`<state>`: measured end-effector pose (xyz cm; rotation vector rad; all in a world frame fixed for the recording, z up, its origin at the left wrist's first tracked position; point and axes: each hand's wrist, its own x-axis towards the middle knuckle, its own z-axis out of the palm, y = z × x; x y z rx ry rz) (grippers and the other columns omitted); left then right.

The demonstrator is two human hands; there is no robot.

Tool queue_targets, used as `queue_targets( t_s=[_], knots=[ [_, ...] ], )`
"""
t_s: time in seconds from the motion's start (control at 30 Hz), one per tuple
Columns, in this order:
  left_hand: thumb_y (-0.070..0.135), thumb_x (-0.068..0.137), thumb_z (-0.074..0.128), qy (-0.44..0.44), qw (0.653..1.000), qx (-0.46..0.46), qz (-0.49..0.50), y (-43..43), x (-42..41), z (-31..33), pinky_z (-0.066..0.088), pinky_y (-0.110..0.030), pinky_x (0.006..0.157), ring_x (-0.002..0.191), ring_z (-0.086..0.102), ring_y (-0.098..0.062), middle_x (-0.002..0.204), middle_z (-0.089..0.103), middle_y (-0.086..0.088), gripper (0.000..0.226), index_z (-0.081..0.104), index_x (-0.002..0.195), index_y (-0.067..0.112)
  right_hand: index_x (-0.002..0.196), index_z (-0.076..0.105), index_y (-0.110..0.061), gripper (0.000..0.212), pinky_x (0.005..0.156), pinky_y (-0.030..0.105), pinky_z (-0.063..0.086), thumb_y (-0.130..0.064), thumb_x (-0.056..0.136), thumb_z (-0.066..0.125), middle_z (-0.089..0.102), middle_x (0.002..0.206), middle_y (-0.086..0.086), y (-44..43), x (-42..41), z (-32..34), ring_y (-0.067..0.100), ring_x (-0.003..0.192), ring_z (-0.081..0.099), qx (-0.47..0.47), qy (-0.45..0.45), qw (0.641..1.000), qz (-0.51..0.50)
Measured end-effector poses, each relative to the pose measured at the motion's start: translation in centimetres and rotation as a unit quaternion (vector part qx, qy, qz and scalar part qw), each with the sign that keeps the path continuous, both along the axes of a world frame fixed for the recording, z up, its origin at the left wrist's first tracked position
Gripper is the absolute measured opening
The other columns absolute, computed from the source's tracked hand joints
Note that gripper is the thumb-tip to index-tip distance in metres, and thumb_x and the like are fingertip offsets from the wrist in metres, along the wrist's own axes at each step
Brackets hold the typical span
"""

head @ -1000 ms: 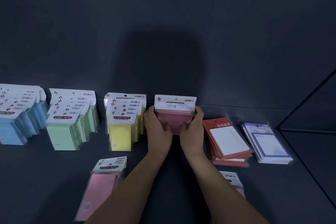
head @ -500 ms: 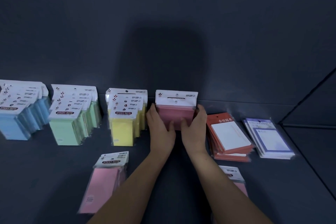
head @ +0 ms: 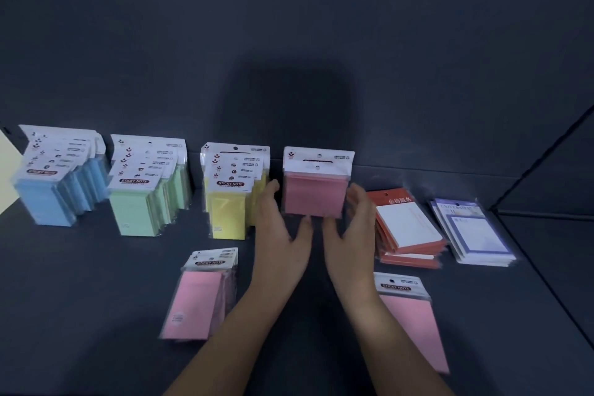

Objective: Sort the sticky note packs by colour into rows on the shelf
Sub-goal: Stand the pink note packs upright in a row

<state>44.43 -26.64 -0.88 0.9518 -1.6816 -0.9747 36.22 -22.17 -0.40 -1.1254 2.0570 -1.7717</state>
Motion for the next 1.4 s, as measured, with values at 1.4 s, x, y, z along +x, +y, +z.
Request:
queue_targets(
  t_s=[1.4],
  knots=[
    [-0.022,0.078,0.043,0.129,0.964,0.222,-0.068,6.9,0.9,-1.8,0.050,-0.016,0.074,0.093,0.060,0.002,0.106,0.060,0.009,0.059,0.050,0.103,0.032,0.100,0.054,-0.030,0.046,0.073,0.013,0.048,0.011,0.081,0.059,0.063,0.103,-0.006,8.6,-0.1,-2.8,0.002,0.071,0.057,0.003,-0.147,0.989,-0.027]
  ],
)
